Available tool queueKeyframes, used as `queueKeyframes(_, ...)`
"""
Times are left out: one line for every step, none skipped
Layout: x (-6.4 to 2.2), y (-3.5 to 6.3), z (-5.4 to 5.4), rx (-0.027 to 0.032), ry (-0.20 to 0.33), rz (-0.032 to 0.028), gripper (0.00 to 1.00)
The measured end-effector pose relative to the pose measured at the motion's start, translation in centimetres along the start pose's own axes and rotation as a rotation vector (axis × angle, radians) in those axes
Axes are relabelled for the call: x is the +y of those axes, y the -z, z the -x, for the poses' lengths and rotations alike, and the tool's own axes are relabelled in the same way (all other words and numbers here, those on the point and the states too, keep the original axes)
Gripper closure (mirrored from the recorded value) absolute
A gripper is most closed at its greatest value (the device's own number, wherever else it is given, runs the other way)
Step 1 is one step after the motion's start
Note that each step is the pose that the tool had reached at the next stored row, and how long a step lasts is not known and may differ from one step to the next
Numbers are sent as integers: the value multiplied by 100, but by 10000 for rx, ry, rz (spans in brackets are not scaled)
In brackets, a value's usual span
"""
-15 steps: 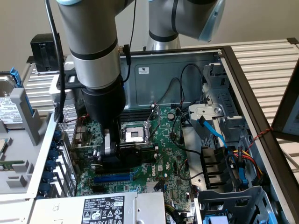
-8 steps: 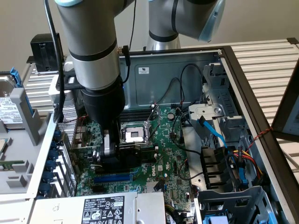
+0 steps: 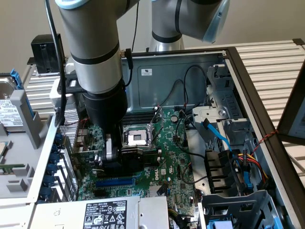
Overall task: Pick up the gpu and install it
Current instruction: 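Insert the gpu into the slot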
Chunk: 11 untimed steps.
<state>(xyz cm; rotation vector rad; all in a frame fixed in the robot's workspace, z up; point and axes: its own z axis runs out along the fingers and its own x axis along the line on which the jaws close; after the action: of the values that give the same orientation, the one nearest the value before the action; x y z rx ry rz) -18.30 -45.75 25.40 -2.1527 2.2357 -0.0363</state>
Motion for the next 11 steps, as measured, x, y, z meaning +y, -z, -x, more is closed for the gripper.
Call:
queueKeyframes(2, -1, 0, -1, -2, -1, 72)
queueKeyframes(4, 0, 0, -1, 0, 0, 72)
queueKeyframes(8, 0, 0, -1, -1, 0, 72)
queueKeyframes(8, -1, 0, -1, 0, 0, 72)
queueKeyframes(9, -2, -1, 0, 0, 2, 72)
queueKeyframes(9, -2, -1, 1, 0, 6, 72)
queueKeyframes(9, -2, -1, 1, 0, 7, 72)
queueKeyframes(9, -3, 0, 0, 0, 7, 72)
queueKeyframes(9, -3, 0, 0, -1, 7, 72)
queueKeyframes(9, -2, 0, 0, 0, 7, 72)
queueKeyframes(9, -3, 0, 0, 0, 7, 72)
